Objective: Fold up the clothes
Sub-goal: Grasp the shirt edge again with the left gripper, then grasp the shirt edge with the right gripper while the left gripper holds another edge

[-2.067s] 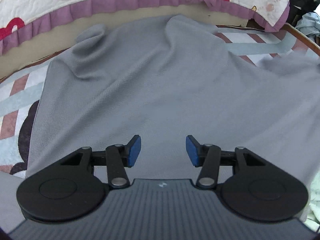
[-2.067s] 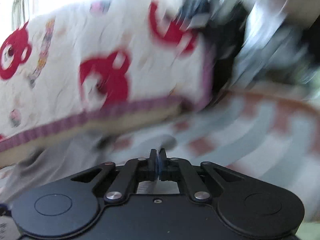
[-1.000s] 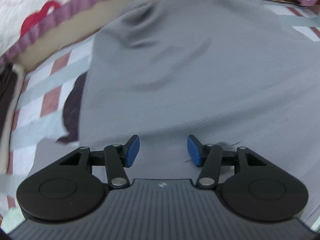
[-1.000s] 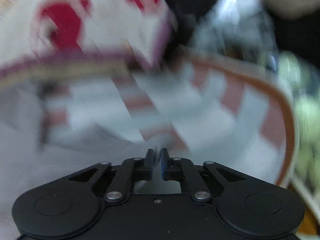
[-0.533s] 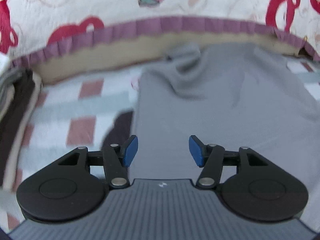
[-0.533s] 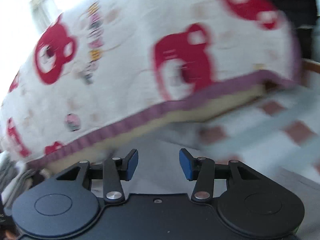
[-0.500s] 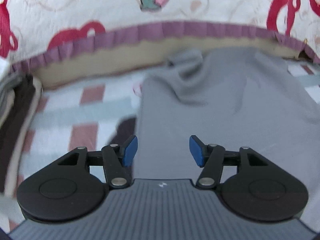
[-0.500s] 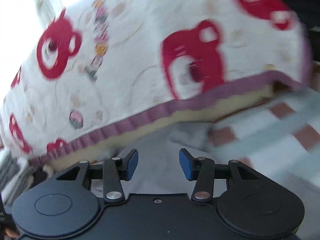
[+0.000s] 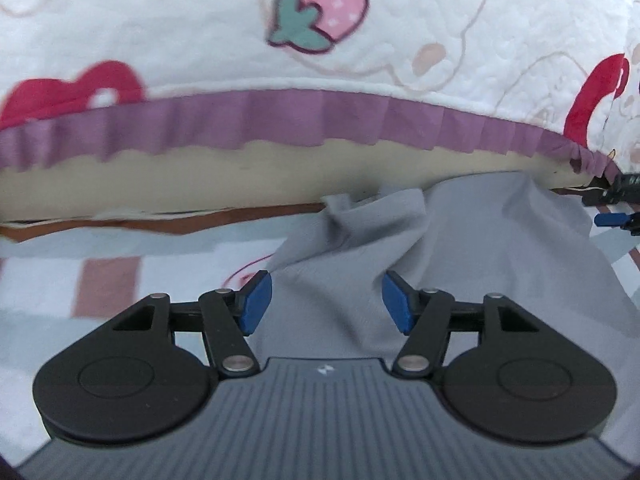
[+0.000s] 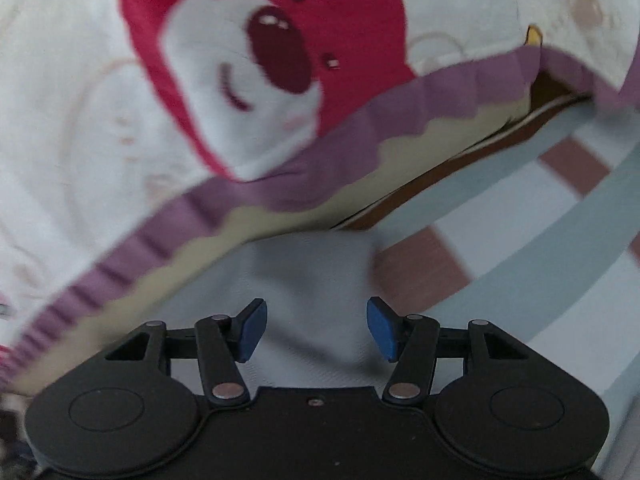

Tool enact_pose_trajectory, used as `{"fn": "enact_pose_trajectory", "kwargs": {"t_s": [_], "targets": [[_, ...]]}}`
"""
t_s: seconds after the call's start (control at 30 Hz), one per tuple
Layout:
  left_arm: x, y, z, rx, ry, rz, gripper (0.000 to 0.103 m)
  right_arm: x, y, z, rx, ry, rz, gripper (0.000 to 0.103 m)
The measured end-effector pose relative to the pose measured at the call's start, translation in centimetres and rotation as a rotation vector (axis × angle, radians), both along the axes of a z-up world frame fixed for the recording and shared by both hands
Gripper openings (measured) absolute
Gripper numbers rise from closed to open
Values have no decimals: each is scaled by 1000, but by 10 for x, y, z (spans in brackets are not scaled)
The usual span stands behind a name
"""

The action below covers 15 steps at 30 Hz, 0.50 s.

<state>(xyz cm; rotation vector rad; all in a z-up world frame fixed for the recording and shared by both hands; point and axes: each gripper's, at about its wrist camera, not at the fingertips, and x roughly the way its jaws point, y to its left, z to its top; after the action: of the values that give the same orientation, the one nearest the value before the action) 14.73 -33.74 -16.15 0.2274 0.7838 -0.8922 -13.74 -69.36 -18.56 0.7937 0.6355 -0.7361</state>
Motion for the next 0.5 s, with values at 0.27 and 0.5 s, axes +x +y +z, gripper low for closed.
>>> {"fn": "enact_pose_trajectory", "kwargs": {"t_s": [0.27,0.5], "targets": [[33,-48,-27,-18,70,2,63,-4,-44,-27,104,-32,-87,64],[43,-77,-48,-5,129,93,4,21,-45,-42,172,-188,-4,6]]}}
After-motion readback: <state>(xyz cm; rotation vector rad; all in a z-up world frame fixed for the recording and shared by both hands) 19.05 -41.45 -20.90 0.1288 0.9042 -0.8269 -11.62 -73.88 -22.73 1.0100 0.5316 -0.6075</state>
